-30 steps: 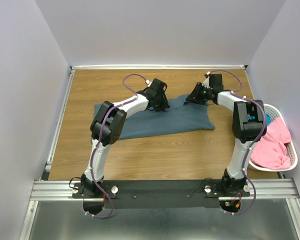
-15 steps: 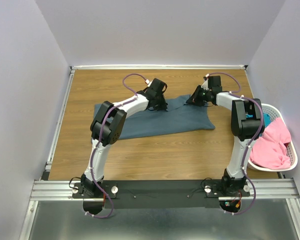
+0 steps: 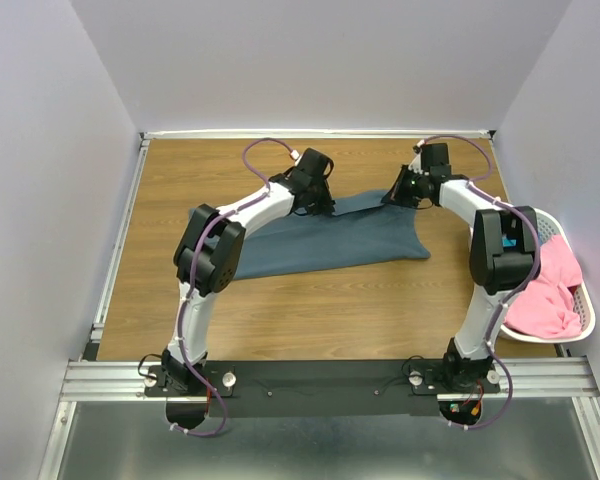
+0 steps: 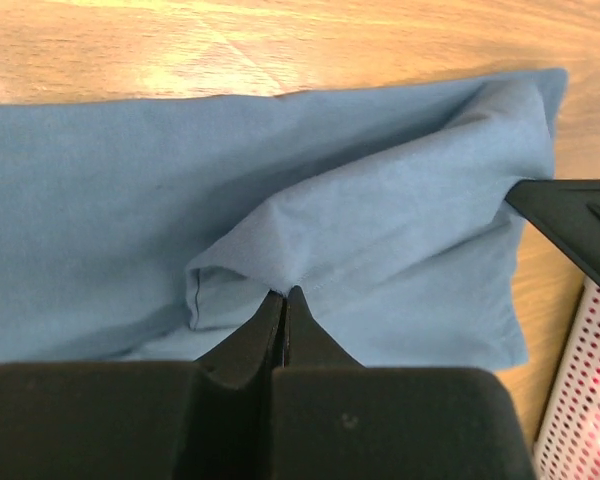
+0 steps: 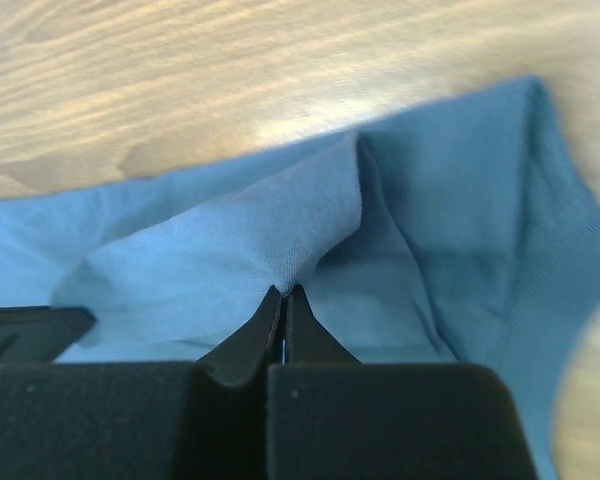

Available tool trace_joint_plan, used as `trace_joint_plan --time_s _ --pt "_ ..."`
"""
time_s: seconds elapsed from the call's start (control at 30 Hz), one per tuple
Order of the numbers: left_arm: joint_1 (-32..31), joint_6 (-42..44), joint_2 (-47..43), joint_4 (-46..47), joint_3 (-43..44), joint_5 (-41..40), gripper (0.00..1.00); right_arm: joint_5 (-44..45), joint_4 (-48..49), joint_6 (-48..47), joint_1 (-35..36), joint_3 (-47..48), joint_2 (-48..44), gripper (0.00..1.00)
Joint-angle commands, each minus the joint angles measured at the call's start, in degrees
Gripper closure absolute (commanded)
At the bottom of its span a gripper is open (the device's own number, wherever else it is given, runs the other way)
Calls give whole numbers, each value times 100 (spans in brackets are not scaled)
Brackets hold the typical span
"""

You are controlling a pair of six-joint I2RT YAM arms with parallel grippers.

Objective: Fold and stack the t-shirts
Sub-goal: Fold the tshirt

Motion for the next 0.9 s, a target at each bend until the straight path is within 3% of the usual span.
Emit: trace_joint_plan --time_s 0.0,0.4,0.87 --pt "20 146 -376 -284 -36 279 100 752 -864 -379 2 213 -359 100" --pt "11 242 -780 -258 -985 903 100 964 -2006 -476 11 29 -702 99" --pt "-190 -3 -938 155 -1785 1220 100 1579 -2367 -572 55 -271 -913 99"
